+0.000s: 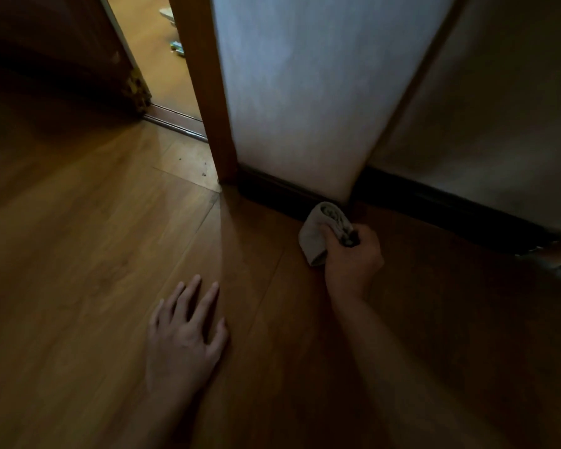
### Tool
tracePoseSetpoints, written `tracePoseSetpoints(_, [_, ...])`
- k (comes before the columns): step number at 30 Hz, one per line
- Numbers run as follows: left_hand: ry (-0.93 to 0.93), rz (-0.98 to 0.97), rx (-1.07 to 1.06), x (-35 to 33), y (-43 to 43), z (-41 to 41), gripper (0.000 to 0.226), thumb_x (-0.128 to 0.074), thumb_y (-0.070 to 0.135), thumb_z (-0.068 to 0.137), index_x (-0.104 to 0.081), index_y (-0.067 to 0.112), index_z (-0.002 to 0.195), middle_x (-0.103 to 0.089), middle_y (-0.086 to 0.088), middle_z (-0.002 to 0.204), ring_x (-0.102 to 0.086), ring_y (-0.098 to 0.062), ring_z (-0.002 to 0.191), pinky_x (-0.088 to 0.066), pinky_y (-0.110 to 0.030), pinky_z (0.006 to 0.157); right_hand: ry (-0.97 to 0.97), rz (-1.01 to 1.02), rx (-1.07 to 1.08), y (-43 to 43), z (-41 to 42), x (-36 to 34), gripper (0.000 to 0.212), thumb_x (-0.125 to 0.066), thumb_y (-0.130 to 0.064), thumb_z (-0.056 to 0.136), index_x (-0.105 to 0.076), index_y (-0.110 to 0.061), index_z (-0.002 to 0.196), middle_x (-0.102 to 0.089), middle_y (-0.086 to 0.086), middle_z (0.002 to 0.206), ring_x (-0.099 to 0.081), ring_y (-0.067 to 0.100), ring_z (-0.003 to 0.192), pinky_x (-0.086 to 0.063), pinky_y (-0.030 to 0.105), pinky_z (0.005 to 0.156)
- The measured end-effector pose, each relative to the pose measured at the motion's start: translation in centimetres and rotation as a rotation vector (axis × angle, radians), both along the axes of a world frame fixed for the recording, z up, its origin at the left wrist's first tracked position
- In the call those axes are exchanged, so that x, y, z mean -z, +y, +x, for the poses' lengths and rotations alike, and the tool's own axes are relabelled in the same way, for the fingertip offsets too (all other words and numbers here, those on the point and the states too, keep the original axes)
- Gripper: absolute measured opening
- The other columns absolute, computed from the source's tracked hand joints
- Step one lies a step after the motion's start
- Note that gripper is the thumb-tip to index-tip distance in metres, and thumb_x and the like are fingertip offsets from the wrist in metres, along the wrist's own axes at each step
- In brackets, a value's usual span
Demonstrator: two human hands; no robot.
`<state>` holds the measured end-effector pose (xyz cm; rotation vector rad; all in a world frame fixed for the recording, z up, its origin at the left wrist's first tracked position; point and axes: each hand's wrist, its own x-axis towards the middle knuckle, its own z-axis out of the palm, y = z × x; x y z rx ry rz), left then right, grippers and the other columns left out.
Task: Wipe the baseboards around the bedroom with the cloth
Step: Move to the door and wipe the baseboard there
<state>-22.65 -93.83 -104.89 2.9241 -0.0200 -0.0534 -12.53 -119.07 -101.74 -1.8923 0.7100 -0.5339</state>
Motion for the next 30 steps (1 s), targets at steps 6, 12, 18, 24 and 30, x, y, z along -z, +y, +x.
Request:
tracePoseSetpoints(6, [0.054,0.002,-0.04,0.0,-1.0,-0.8,0.067,-0.031,0.062,0.092,-0.038,0.038,0.154,-0.034,0.002,0.162,-0.026,-0.023,0.149,-0.032,-0.055,0.114,-0.001,-0.043,-0.03,3.7,2.2,-1.4,0.026,-0.085,-0.028,0.075,-0.065,-0.013,0.08,-0.058,-0.003,0.088,-0.052,0.012,0.078,-0.03,0.019,0.061])
tracePoseSetpoints(12, [0.048,-0.009,-0.05,-0.1,-1.1,-0.8,0.066,-0.032,0.061,0.093,-0.036,0.04,0.155,-0.033,0.004,0.163,-0.025,-0.021,0.15,-0.028,-0.052,0.115,0.002,-0.049,-0.052,4.6,2.8,-0.7,0.013,-0.079,-0.014,0.079,-0.073,-0.008,0.089,-0.067,0.007,0.093,-0.061,0.018,0.082,-0.038,0.021,0.067])
tracePoseSetpoints(18, [0.043,-0.03,-0.042,0.0,-0.8,-0.8,0.066,-0.033,0.061,0.092,-0.04,0.039,0.153,-0.036,0.003,0.161,-0.028,-0.022,0.148,-0.026,-0.051,0.116,0.013,-0.043,-0.042,3.8,2.5,-0.7,0.015,-0.079,-0.013,0.079,-0.07,-0.008,0.09,-0.067,0.008,0.094,-0.062,0.02,0.084,-0.043,0.025,0.068])
tracePoseSetpoints(24, [0.031,-0.043,-0.041,-0.1,-1.0,-0.7,0.066,-0.035,0.059,0.089,-0.045,0.036,0.151,-0.04,0.001,0.159,-0.031,-0.024,0.147,-0.029,-0.052,0.113,0.011,-0.162,0.012,-1.5,-0.9,-0.6,0.02,-0.082,-0.017,0.077,-0.065,-0.015,0.088,-0.057,-0.004,0.087,-0.053,0.009,0.077,-0.032,0.008,0.062])
tracePoseSetpoints(30, [0.076,-0.031,-0.049,-0.8,-2.0,-0.8,0.07,-0.032,0.062,0.087,-0.043,0.038,0.152,-0.038,0.0,0.16,-0.03,-0.026,0.147,-0.027,-0.057,0.116,-0.01,-0.122,-0.06,-0.4,-0.2,-0.8,0.017,-0.08,-0.011,0.076,-0.064,-0.013,0.082,-0.056,-0.002,0.086,-0.054,0.014,0.077,-0.037,0.021,0.064])
